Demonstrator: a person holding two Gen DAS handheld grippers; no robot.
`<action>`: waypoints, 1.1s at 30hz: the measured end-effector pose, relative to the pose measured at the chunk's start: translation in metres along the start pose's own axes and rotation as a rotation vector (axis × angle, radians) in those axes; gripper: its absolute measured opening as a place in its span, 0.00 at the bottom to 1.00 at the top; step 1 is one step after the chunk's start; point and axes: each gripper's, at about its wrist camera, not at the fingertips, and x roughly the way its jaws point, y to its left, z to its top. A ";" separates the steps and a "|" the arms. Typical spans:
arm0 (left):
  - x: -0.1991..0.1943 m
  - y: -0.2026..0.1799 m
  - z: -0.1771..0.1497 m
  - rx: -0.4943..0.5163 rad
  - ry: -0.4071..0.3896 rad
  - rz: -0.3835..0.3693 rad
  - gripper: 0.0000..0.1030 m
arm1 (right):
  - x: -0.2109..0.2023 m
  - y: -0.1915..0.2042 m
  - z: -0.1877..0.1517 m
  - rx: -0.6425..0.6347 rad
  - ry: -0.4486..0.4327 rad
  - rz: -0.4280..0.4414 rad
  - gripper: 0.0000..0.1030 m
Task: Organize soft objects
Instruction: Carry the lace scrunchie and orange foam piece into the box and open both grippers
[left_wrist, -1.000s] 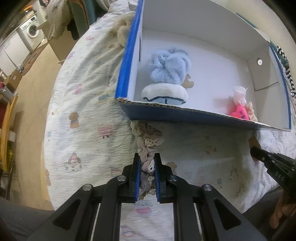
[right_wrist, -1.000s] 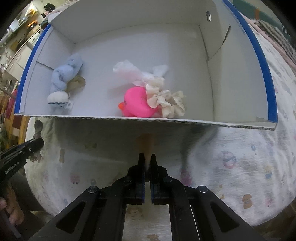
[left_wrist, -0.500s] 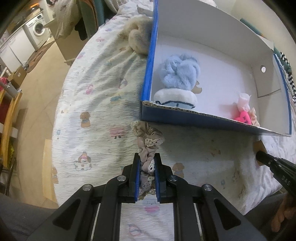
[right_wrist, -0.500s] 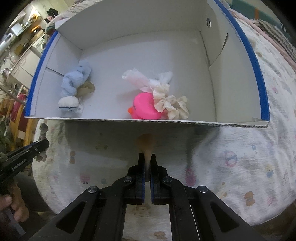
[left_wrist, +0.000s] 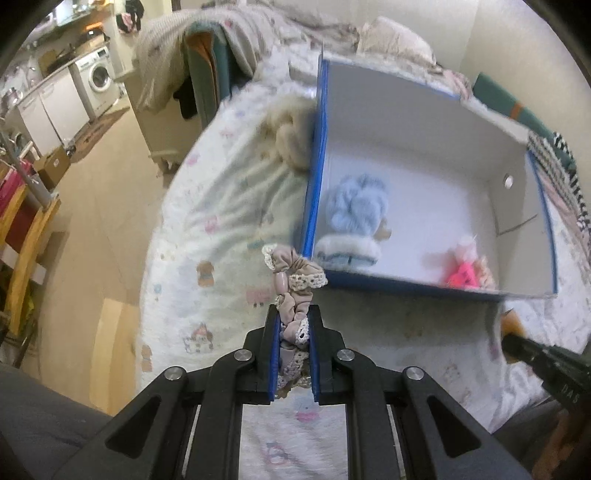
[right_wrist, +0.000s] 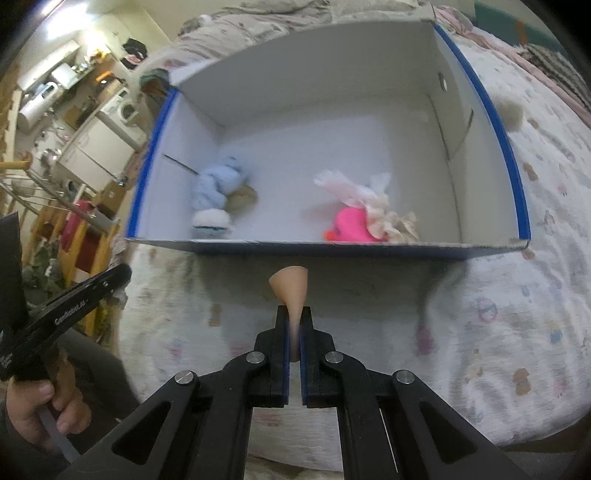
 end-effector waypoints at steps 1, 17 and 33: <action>-0.005 0.001 0.002 -0.002 -0.015 -0.003 0.12 | -0.003 0.002 0.002 0.004 -0.005 0.010 0.06; -0.065 -0.032 0.078 0.075 -0.226 -0.092 0.12 | -0.049 0.012 0.064 0.014 -0.192 0.094 0.06; 0.008 -0.081 0.114 0.215 -0.206 -0.138 0.12 | 0.010 -0.037 0.088 0.092 -0.169 -0.043 0.06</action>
